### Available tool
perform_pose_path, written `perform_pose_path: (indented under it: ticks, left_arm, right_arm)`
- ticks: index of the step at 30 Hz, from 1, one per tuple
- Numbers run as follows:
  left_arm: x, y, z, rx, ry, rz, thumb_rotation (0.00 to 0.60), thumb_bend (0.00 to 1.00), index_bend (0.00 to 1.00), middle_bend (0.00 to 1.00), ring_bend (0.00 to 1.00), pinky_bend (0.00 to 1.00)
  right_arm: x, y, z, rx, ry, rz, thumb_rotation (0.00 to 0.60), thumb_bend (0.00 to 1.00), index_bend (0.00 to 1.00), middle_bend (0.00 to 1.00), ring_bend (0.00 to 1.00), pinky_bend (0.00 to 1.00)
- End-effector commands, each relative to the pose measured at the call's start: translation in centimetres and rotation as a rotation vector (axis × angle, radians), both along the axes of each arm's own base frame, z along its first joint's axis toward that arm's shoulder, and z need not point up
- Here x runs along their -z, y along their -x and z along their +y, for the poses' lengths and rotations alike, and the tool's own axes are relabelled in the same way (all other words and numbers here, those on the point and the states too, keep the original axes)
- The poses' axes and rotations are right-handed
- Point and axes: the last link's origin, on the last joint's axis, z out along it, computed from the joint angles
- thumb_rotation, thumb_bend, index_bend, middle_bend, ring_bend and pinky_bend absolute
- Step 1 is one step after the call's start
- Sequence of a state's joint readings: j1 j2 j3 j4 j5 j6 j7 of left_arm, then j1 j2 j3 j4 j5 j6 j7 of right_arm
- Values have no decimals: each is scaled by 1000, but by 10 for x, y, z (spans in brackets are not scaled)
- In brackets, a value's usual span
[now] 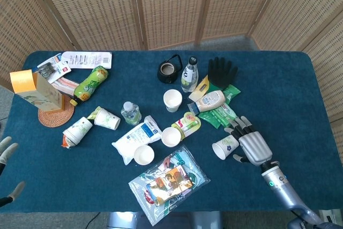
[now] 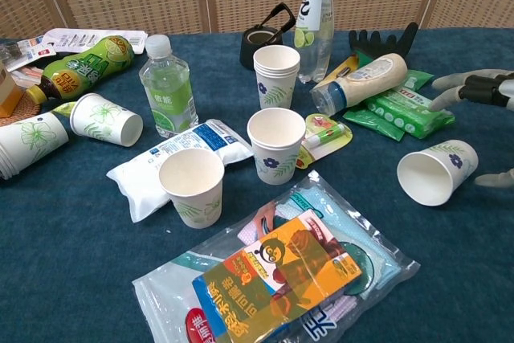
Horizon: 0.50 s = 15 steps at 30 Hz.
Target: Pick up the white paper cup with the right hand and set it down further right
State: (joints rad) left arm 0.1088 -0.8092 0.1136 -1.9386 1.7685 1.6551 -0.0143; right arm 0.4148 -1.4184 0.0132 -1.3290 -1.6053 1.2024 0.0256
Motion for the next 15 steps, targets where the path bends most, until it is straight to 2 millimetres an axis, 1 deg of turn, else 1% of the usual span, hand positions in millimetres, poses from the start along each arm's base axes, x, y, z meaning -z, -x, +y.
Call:
perform_pose_path:
  ticks: [1, 8, 15]
  left_arm:
    - [0, 0, 0, 0, 0, -1, 600, 350, 0, 0, 0, 0]
    - [1, 0, 1, -1, 1, 2, 600, 350, 0, 0, 0, 0]
    - [0, 0, 1, -2, 0, 0, 600, 350, 0, 0, 0, 0]
  right_arm:
    - [-6, 0, -9, 10, -47, 22, 600, 175, 236, 0, 0, 0]
    - [-10, -3, -15, 24, -91, 58, 600, 177, 245, 0, 0, 0]
    - [-7, -8, -19, 19, -115, 108, 600, 187, 246, 0, 0, 0]
